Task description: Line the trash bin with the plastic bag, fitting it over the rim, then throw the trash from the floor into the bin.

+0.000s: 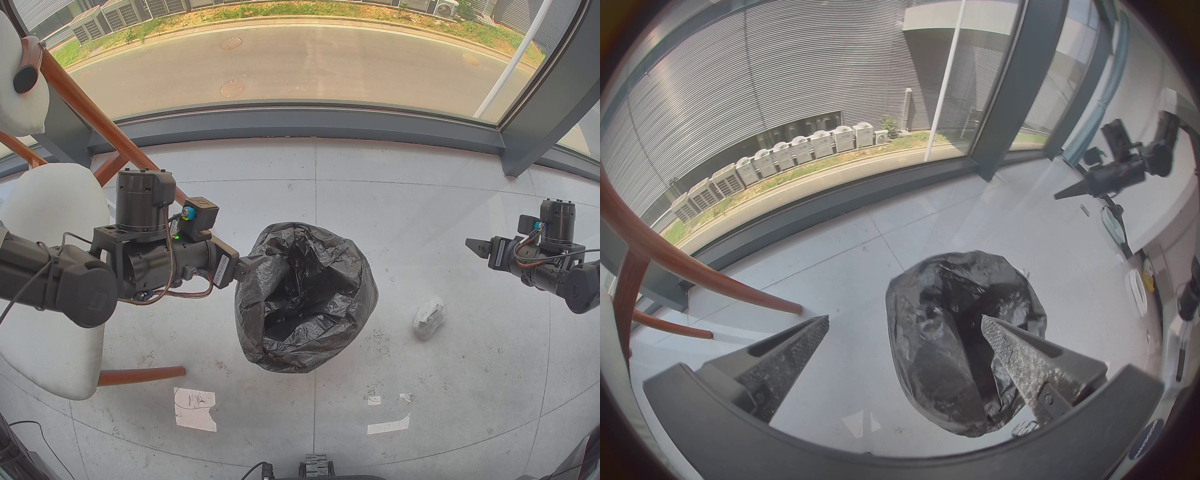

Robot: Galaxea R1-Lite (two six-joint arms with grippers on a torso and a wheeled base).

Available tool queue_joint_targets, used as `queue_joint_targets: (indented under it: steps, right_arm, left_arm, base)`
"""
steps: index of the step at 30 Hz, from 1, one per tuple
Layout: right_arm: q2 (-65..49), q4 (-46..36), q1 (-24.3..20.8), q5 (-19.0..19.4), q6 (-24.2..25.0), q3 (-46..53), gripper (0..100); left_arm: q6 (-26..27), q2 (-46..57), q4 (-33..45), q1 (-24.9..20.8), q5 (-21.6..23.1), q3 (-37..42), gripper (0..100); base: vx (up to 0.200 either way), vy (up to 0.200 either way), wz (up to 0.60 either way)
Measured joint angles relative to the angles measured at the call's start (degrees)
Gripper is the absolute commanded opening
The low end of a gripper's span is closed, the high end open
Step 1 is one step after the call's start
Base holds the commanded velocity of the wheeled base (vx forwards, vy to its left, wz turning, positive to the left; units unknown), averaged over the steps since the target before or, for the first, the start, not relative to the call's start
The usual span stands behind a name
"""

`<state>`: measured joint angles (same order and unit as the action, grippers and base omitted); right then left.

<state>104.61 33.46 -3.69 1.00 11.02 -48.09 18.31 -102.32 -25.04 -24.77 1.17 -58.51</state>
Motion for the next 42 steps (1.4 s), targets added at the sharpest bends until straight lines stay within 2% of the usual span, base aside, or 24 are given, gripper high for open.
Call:
queue_joint_targets:
  steps: [14, 20, 24, 30, 33, 42]
  right_arm:
    - [14.9, 0.6, 1.2, 0.0, -0.4, -5.7, 100]
    - [21.8, 7.1, 1.7, 0.2, -0.8, -8.2, 100]
    - [25.8, 11.0, 1.8, 1.0, -3.2, -9.0, 100]
    - [29.3, 8.5, 1.6, 1.3, -4.3, -11.0, 100]
    - [30.5, 6.3, 1.4, 1.1, -2.6, -12.4, 100]
    - [32.9, -4.9, 0.2, -0.4, 6.6, -19.5, 100]
  left_arm:
    - [0.5, 3.8, -1.5, -0.6, 0.5, 4.8, 100]
    - [0.1, 3.9, -1.9, -0.3, 0.5, 5.0, 100]
    - [-0.1, 3.8, -2.6, -0.1, 0.5, 5.0, 100]
    - [-0.4, 3.3, -2.9, 0.2, 0.4, 4.9, 100]
    - [-0.4, 3.1, -2.9, 0.2, 0.4, 4.9, 100]
    - [-0.5, 3.0, -2.9, 0.2, 0.4, 5.1, 100]
  base:
    - [0.0, 0.0, 0.0]
    - [0.0, 0.0, 0.0]
    - [0.0, 0.0, 0.0]
    - [0.0, 0.0, 0.0]
    - [0.0, 0.0, 0.0]
    - [0.0, 0.0, 0.0]
